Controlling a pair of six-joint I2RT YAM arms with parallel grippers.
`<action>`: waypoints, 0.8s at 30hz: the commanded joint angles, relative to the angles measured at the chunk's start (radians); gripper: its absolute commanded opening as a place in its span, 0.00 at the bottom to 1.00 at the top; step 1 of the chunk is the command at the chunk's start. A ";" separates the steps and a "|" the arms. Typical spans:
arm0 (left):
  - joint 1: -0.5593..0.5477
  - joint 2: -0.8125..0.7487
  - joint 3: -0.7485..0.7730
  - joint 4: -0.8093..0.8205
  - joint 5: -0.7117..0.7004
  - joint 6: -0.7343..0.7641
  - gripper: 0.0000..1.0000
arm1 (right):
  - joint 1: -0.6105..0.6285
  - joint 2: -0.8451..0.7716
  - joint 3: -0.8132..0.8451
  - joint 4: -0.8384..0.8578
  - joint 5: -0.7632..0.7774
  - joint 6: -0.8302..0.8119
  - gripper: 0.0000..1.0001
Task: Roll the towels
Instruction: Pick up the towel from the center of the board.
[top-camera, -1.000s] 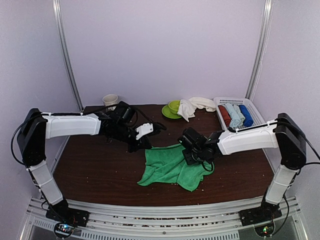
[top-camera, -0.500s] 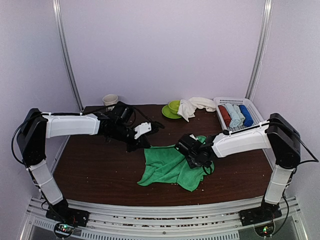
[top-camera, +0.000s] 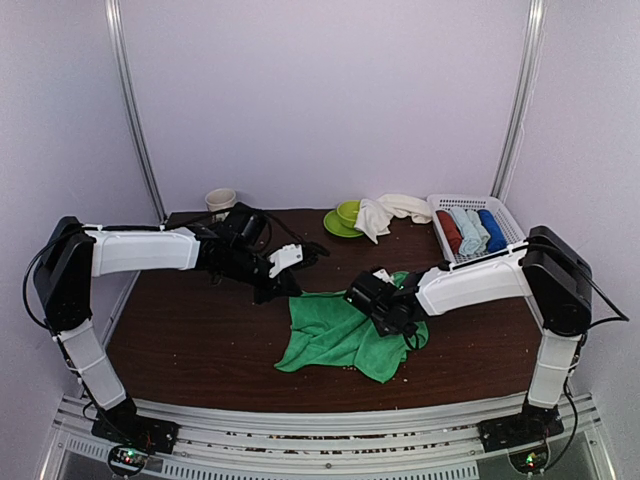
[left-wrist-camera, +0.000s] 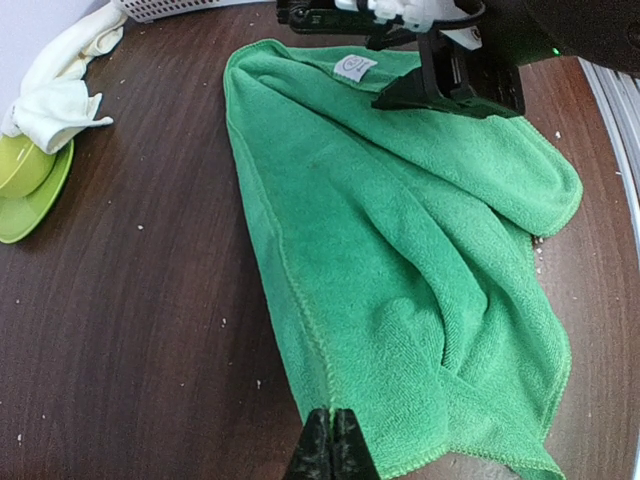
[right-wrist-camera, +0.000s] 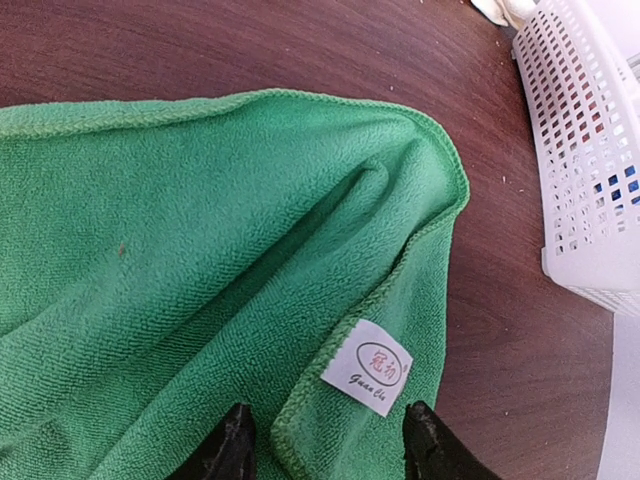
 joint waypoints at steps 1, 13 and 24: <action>0.003 -0.005 -0.011 0.039 0.022 -0.010 0.00 | -0.018 -0.016 0.001 -0.018 0.049 0.012 0.50; 0.003 -0.005 -0.011 0.040 0.025 -0.013 0.00 | -0.028 0.025 0.014 0.003 0.036 -0.008 0.47; 0.002 -0.002 -0.008 0.040 0.031 -0.014 0.00 | -0.027 0.057 0.053 -0.024 0.057 -0.011 0.32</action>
